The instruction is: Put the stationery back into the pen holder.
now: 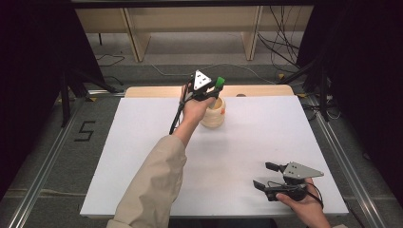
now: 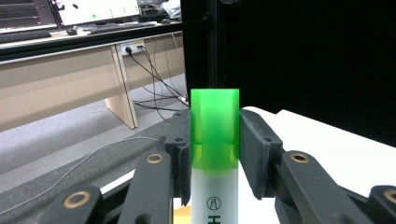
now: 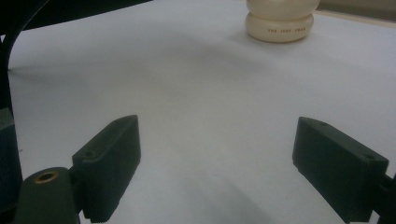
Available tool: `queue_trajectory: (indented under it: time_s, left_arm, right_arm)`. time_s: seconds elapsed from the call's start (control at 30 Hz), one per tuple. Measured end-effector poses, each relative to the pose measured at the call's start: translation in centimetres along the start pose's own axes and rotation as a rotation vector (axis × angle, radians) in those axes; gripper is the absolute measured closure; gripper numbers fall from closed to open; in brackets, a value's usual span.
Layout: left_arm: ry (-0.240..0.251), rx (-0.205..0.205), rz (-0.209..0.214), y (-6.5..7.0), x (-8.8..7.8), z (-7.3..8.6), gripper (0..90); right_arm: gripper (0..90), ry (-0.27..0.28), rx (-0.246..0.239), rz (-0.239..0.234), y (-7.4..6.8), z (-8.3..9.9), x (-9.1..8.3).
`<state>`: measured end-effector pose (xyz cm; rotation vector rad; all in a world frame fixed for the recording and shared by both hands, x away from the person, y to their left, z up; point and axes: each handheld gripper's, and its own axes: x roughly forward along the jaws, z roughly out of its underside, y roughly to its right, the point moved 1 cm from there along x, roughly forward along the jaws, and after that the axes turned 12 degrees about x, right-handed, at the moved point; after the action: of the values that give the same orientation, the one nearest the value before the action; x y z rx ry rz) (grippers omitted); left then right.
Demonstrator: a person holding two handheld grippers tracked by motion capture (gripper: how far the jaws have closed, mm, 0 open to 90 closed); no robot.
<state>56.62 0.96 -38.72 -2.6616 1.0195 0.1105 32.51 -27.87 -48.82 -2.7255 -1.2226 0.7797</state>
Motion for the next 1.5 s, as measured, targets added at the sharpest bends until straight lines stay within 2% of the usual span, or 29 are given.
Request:
queue_trajectory:
  time_s: [0.67, 0.83, 1.5]
  left_arm:
    - [-0.034, 0.001, 0.018, 0.2, 0.6, 1.3, 66.8]
    - [-0.06, -0.002, 0.016, 0.2, 0.7, 2.1, 66.8]
    - [-0.113, -0.014, 0.018, 0.4, 0.7, 4.0, 66.8]
  right_arm:
    - [16.2, -0.008, 0.002, -0.003, 0.0, 0.1, 0.0]
    - [16.2, -0.004, 0.0, -0.011, 0.0, 0.1, 0.0]
    - [16.2, -0.013, -0.005, -0.009, -0.1, 0.1, 0.1]
